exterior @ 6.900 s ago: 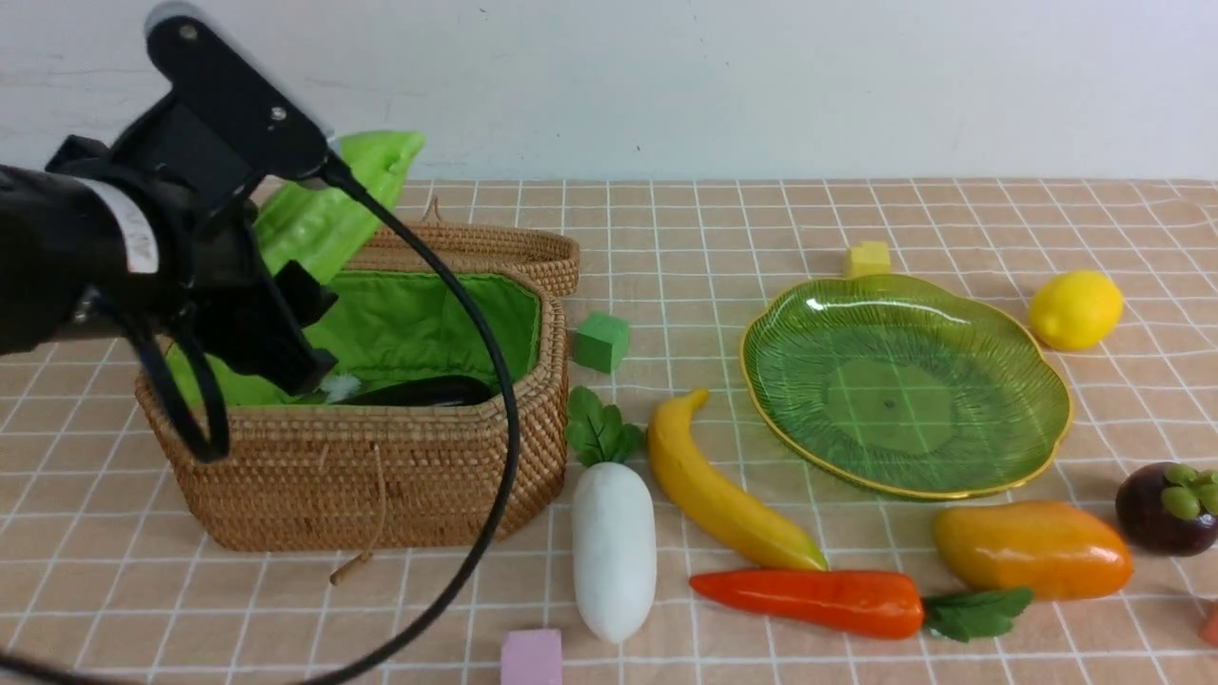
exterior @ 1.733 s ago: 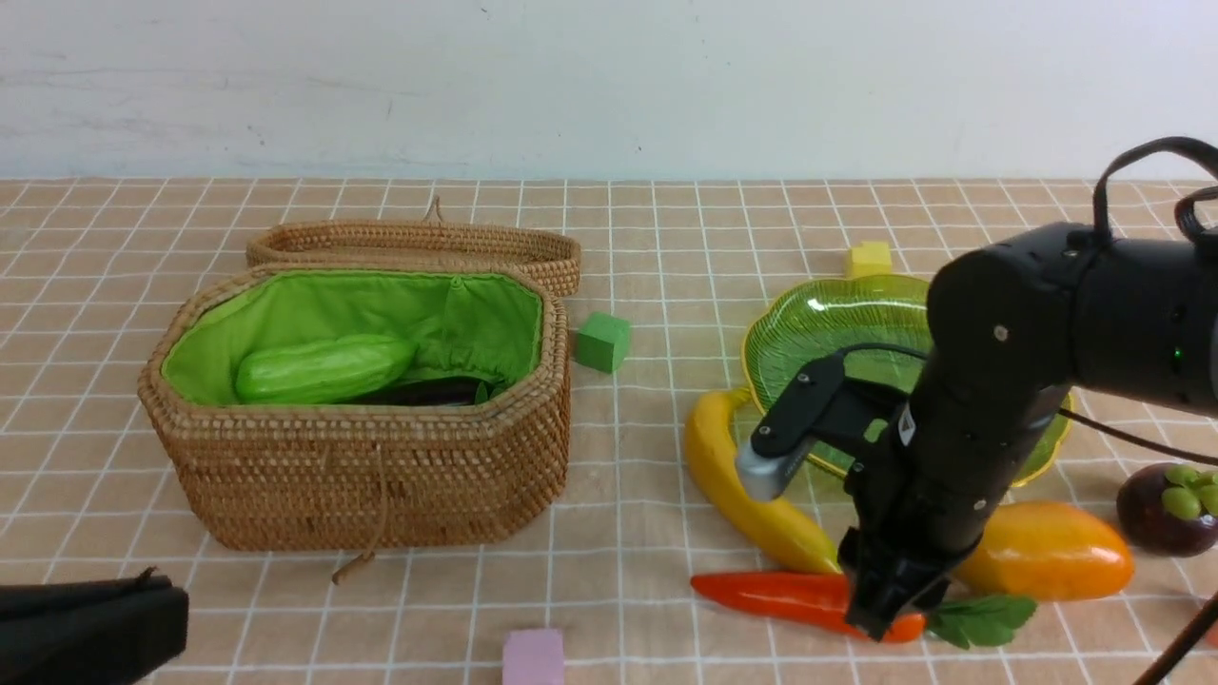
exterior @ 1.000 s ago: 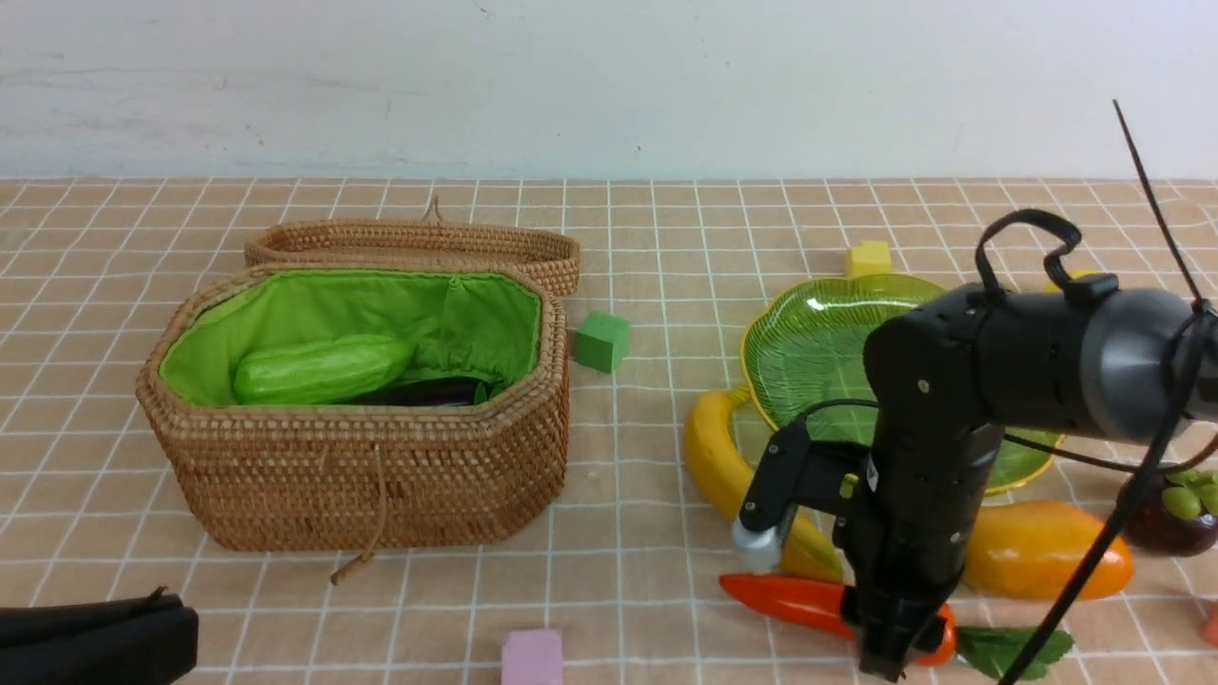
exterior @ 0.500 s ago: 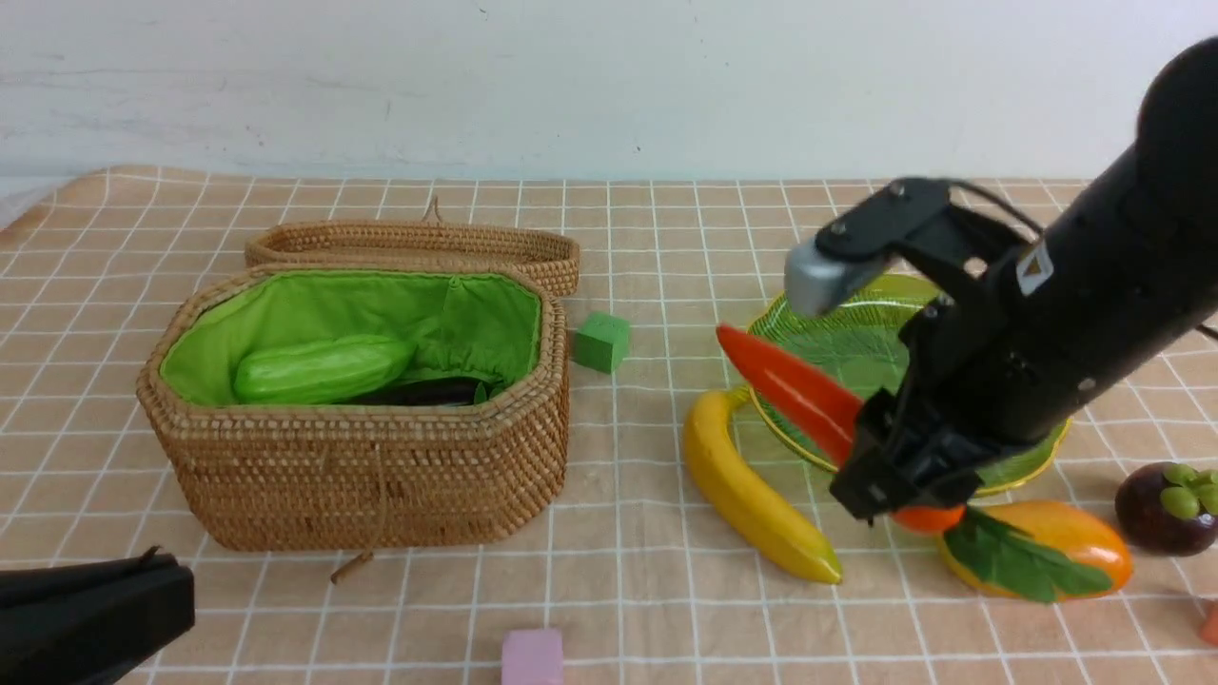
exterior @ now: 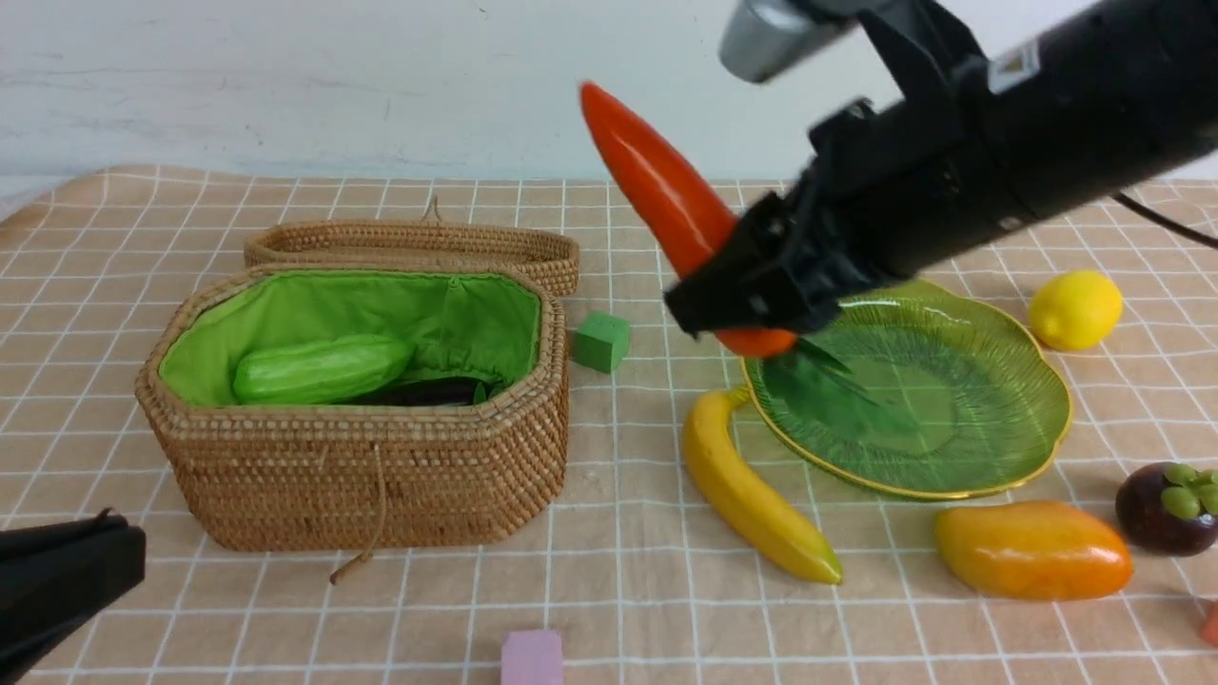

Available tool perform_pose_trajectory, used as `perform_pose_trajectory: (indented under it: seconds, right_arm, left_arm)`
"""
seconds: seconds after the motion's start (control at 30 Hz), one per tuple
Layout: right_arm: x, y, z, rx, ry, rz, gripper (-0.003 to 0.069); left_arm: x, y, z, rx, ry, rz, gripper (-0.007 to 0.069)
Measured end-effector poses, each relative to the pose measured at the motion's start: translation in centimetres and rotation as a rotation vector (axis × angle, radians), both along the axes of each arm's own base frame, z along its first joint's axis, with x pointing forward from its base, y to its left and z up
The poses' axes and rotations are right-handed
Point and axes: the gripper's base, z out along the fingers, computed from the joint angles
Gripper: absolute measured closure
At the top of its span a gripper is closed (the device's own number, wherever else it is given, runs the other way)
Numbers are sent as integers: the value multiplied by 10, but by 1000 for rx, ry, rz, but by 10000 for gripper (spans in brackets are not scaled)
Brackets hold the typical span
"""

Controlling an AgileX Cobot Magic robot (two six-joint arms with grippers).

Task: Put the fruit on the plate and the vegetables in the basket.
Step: Use the right arm to grab a carrot and put it into the left basket, then use the right arm to grab a banana and put it into the right plate

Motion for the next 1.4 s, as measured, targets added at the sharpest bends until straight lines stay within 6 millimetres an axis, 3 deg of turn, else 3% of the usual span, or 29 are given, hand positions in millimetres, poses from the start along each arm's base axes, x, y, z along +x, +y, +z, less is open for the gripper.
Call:
perform_pose_trajectory:
  seconds: [0.1, 0.13, 0.17, 0.2, 0.23, 0.33, 0.4, 0.5, 0.57, 0.6, 0.63, 0.67, 0.73, 0.77, 0.87, 0.9, 0.93, 1.03, 1.13, 1.27, 1.4]
  right_arm:
    - [10, 30, 9, 61, -77, 91, 286]
    - [16, 52, 10, 81, -128, 154, 286]
    - [19, 57, 10, 84, -144, 168, 286]
    - [33, 82, 3, 90, -198, 212, 286]
    - [37, 90, 4, 98, -224, 223, 286]
    - [62, 116, -12, 100, -292, 234, 286]
    - [92, 138, -40, 84, -359, 222, 286]
    - [112, 151, -69, 49, -382, 217, 279]
    - [118, 155, -85, 21, -374, 215, 214]
    - [120, 156, -92, 6, -362, 215, 145]
    - [120, 156, -92, 4, -363, 215, 133]
    - [119, 154, -92, -11, -347, 212, 46]
    - [115, 149, -83, -31, -324, 207, -4]
    - [114, 148, -81, -34, -320, 207, -4]
    - [90, 115, -35, -124, -175, 114, 25]
    - [88, 113, -32, -119, -157, 108, 31]
    - [81, 103, -21, -155, -125, 65, 58]
    - [58, 64, 14, -258, 0, -117, 228]
    - [49, 40, 30, -310, -1, -280, 455]
    - [42, 24, 22, -339, 65, -404, 620]
    - [36, 7, -17, -422, 208, -460, 637]
  left_arm:
    - [2, 3, 0, -21, 11, 43, 638]
    - [3, 5, 0, -48, 24, 78, 638]
    - [3, 5, 0, -55, 27, 87, 638]
    - [4, 7, 1, -83, 38, 118, 638]
    - [5, 8, 1, -92, 42, 128, 638]
    - [6, 10, 1, -126, 55, 170, 638]
    - [7, 11, 1, -136, 63, 191, 637]
    - [7, 12, 1, -139, 65, 197, 637]
    - [7, 12, 1, -142, 68, 199, 637]
    - [7, 12, 1, -143, 69, 199, 637]
    - [7, 12, 1, -143, 68, 199, 637]
    - [7, 12, 1, -143, 69, 199, 637]
    - [7, 12, 1, -145, 67, 199, 637]
    - [7, 12, 1, -146, 66, 198, 637]
    - [7, 11, 3, -156, 48, 184, 637]
    - [7, 10, 3, -155, 45, 182, 637]
    - [7, 10, 4, -159, 38, 175, 637]
    - [6, 6, 7, -171, 14, 131, 637]
    - [2, 1, 7, -194, 35, 66, 637]
    - [-3, -6, 5, -185, 61, -33, 637]
    - [-8, -13, 5, -149, 42, -132, 637]
